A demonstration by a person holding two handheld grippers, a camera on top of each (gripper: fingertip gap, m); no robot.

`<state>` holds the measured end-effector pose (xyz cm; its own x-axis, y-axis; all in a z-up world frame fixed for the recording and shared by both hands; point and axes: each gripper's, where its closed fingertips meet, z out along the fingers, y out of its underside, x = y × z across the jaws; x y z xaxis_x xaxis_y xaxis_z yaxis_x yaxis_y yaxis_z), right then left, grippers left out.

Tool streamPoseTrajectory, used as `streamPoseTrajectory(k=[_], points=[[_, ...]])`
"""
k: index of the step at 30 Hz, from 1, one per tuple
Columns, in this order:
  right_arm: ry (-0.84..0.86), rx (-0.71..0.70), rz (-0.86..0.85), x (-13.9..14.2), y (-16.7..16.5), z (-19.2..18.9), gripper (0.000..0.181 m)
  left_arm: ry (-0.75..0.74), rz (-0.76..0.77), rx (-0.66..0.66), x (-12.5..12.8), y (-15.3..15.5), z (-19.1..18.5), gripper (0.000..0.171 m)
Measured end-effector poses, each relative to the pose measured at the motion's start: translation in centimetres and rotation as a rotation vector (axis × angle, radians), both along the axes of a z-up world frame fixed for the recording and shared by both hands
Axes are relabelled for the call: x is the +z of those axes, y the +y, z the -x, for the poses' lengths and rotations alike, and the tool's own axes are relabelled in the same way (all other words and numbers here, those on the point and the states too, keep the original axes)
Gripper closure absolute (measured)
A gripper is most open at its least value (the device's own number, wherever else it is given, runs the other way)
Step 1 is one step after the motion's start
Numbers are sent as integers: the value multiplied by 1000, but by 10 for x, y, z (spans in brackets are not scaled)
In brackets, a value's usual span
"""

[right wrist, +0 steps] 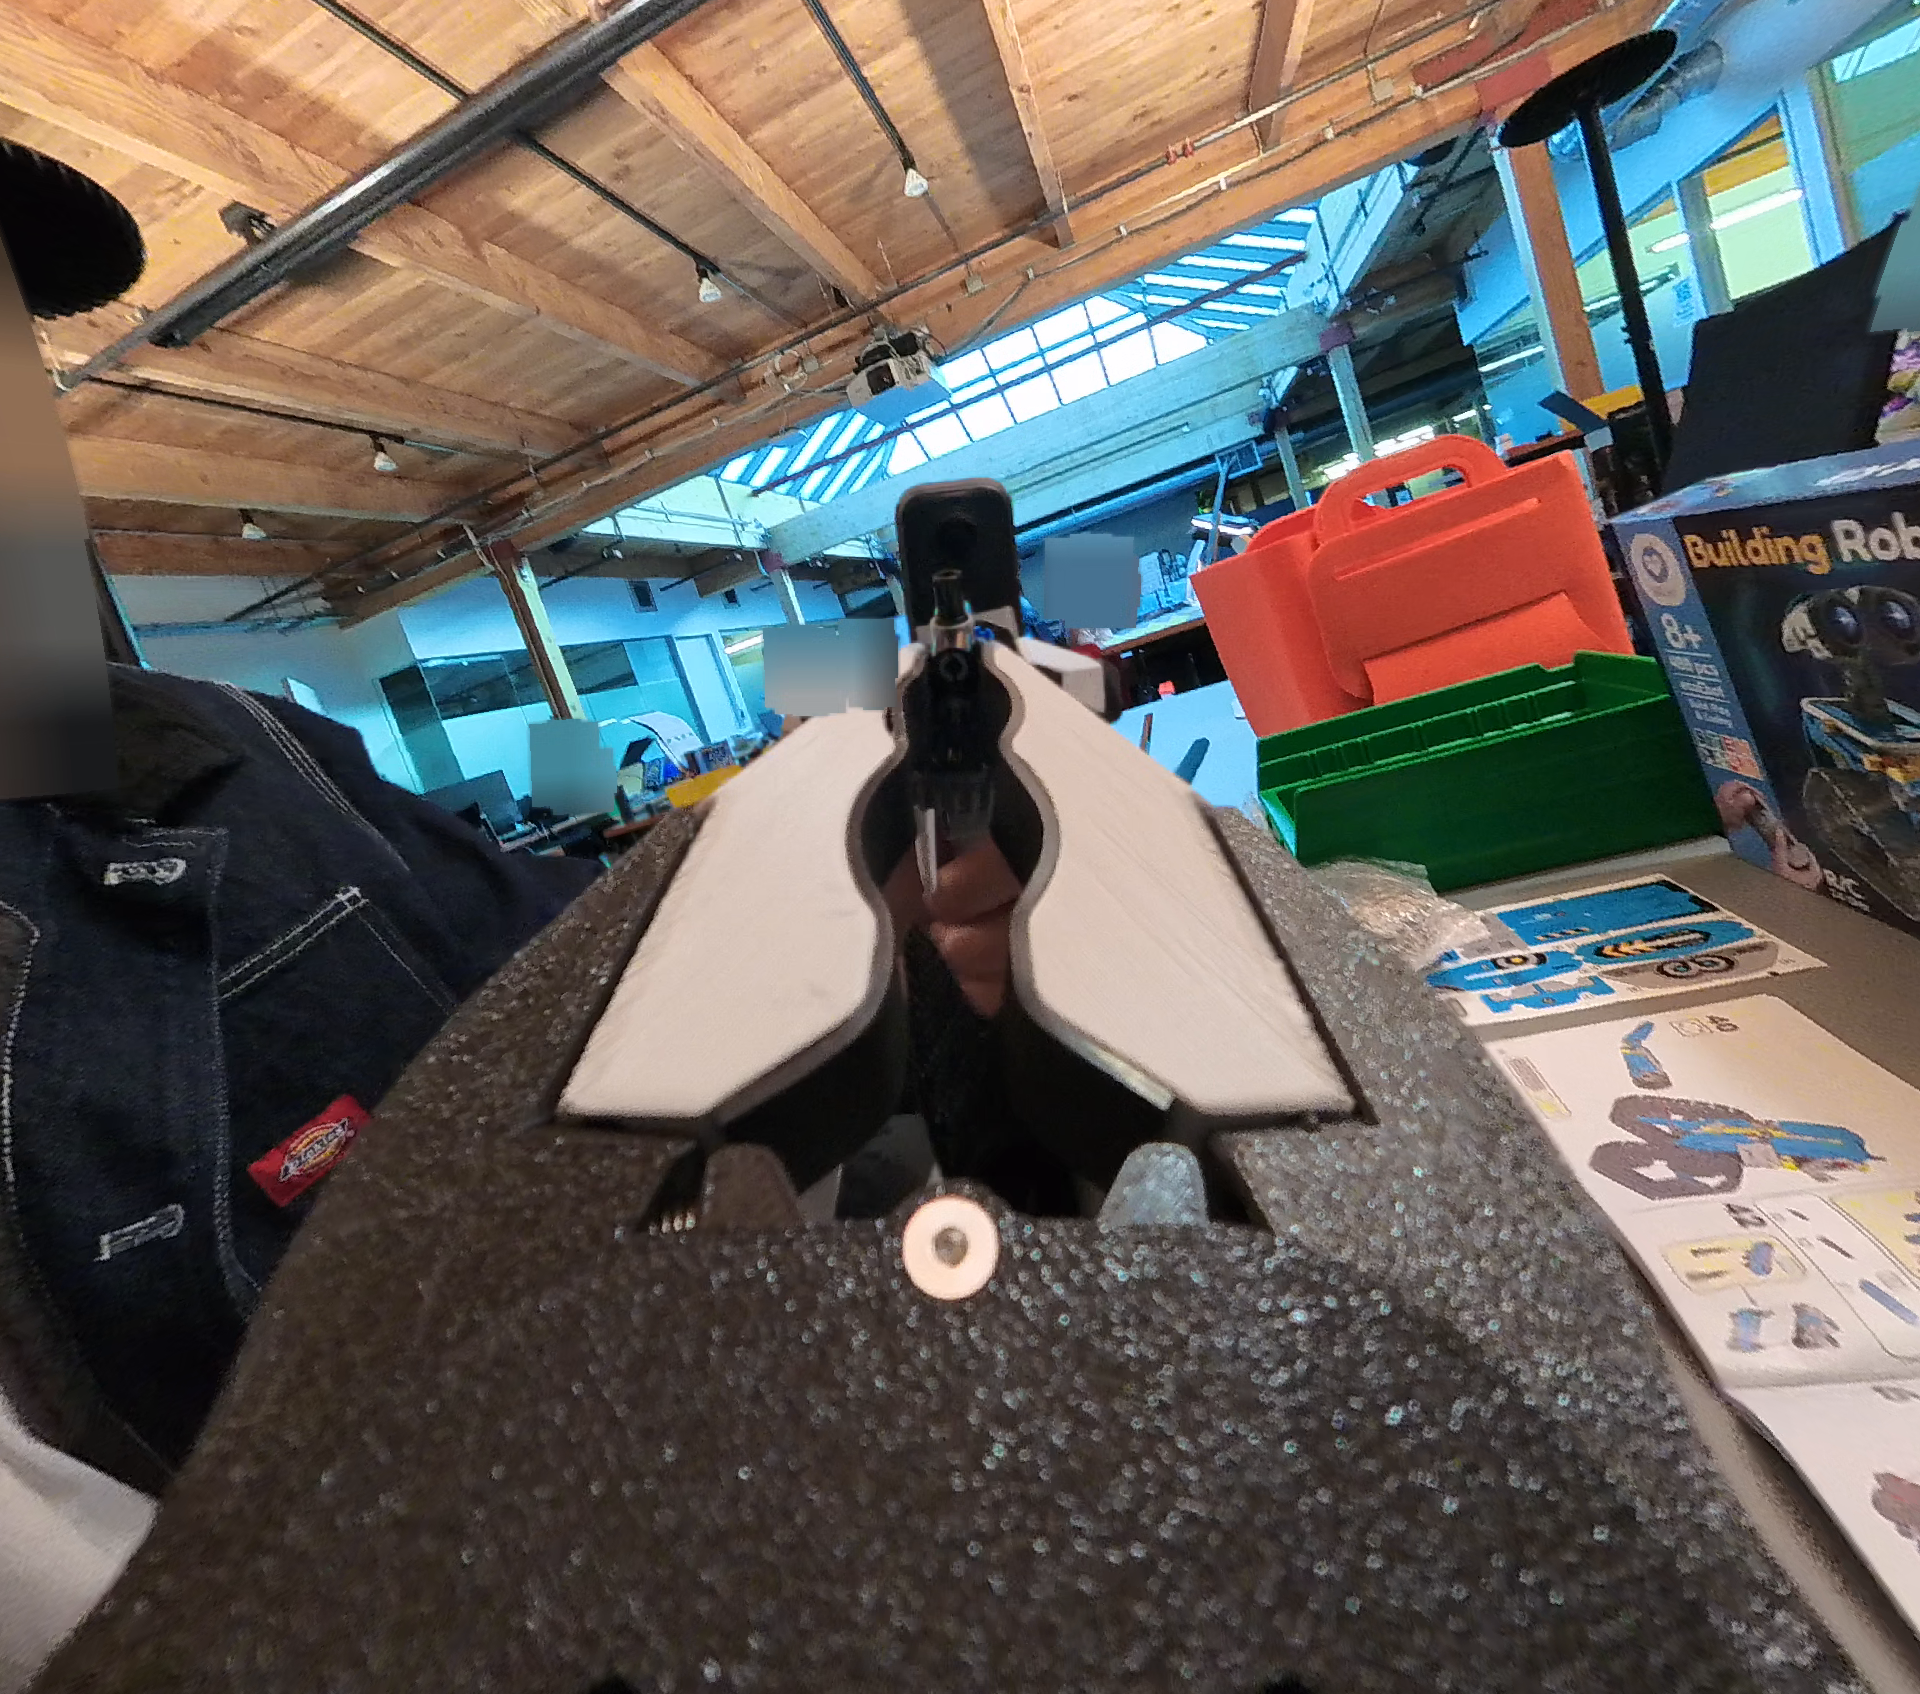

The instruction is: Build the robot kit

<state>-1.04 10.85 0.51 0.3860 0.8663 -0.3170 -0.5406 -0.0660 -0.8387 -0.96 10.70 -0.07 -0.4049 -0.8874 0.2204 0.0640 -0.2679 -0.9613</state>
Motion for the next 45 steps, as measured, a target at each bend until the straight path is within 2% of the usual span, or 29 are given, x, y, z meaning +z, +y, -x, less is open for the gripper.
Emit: streamPoseTrajectory(k=[5, 9, 14, 28, 45], points=[[-49, -4, 19, -6, 1, -5, 174, 20, -62, -13, -7, -1, 2, 158], [-169, 9, 53, -18, 0, 1, 174, 95, -143, -33, -15, 0, 5, 158], [-173, 11, 66, -21, 2, 3, 174, 200, -213, -73, -25, -2, 6, 157], [-254, 11, 78, -30, 2, 10, 175, 354, -357, -134, -36, -1, 15, 158], [-257, 12, 108, -37, 7, 9, 174, 354, -346, -123, -40, -1, 11, 156]])
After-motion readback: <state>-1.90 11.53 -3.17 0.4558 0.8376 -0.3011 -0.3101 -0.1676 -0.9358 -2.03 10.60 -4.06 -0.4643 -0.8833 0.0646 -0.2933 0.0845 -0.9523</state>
